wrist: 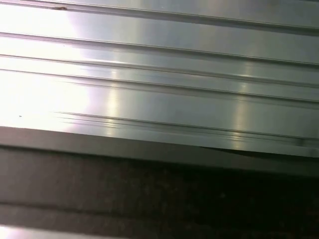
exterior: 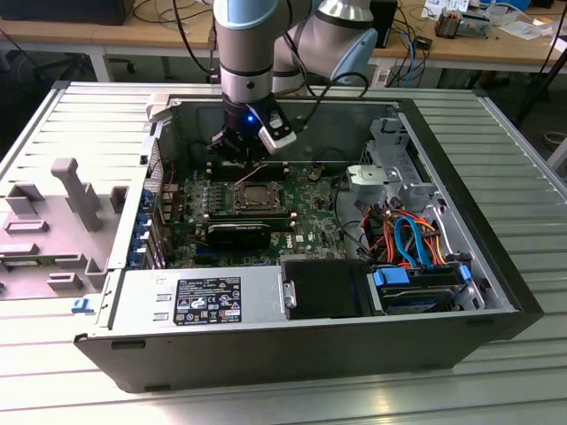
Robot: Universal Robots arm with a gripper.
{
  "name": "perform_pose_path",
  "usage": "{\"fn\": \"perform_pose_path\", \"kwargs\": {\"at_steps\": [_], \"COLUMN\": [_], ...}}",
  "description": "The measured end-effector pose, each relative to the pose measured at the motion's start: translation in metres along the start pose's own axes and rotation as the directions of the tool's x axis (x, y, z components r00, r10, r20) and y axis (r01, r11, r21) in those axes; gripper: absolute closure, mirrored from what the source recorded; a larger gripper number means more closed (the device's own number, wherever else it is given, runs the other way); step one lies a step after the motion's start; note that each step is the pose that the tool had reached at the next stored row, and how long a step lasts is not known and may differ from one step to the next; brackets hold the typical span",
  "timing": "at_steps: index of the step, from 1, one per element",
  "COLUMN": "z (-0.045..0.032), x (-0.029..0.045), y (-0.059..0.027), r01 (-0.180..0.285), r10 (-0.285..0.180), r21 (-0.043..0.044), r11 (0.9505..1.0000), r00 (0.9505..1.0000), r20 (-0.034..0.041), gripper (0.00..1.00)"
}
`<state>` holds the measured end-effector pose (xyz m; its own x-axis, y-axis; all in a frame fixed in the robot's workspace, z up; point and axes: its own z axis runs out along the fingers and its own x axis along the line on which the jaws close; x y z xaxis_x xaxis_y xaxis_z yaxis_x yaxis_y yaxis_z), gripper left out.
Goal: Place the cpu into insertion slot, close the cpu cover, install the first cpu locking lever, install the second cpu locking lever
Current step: 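Install the first cpu locking lever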
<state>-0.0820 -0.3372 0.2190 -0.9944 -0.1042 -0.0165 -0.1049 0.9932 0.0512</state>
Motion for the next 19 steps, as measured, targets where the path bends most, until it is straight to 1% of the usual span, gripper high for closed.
{"fn": "perform_pose_path", "kwargs": {"at_steps": [1,3,6,8,10,12,15,17,19], "z": [-0.0033,-0.0056,-0.0061,-0.0053,-0.0037,-0.0024,-0.0015,-0.0012,-0.0009], "x": [0.0006,0.0038,0.0108,0.0140,0.0143,0.0140,0.0156,0.0160,0.0162], "y": [0.0002,0.0007,0.0014,0.0018,0.0022,0.0048,0.0054,0.0048,0.0038], "r01": [0.000,0.000,0.000,0.000,0.000,0.001,0.001,0.001,0.000], "r10": [0.000,0.000,0.000,0.000,0.000,-0.001,-0.001,-0.001,0.000], "r21": [-0.0002,-0.0001,-0.0001,-0.0026,-0.0050,-0.0053,-0.0055,-0.0031,0.0032], "r11": [1.0000,1.0000,1.0000,1.0000,1.0000,1.0000,1.0000,1.0000,1.0000], "r00": [1.0000,1.0000,1.0000,1.0000,1.0000,1.0000,1.0000,1.0000,1.0000], "r20": [0.0011,0.0053,0.0085,0.0091,0.0092,0.0091,0.0093,0.0090,0.0084], "gripper": [0.89,0.89,0.89,0.89,0.89,0.89,0.89,0.89,0.89]}}
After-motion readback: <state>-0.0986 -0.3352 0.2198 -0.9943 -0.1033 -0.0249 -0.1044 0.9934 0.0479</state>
